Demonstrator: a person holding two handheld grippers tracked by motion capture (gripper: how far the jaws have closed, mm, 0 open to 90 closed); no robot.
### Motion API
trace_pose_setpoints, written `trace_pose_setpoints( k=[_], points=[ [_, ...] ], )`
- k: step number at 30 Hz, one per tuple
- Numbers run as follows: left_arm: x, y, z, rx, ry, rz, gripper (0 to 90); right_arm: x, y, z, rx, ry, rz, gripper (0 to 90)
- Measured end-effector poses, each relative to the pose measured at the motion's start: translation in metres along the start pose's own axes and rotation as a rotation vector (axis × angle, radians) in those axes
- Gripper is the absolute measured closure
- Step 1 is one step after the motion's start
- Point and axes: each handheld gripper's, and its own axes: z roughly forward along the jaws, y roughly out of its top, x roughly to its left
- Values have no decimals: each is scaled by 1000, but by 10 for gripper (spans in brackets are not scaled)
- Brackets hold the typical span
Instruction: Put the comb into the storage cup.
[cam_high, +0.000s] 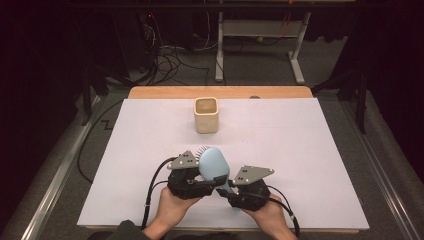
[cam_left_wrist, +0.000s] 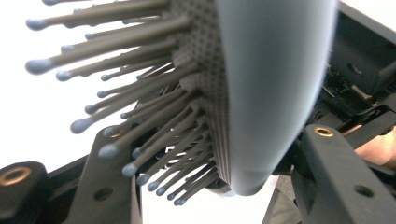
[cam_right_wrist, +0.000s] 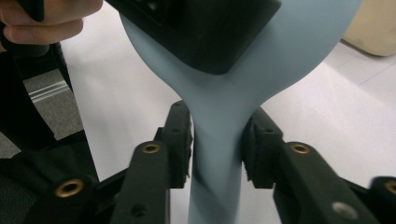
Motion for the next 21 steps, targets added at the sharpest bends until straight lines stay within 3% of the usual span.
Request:
trace_pose_setpoints(
  k=[10,21],
  points=[
    [2,3,-6,-10,16,-2,519,0,-1,-1,-49,-10,7,442],
    [5,7,-12,-21,28,3,519,-3,-4,-7,-99,-38,-29,349]
  ],
)
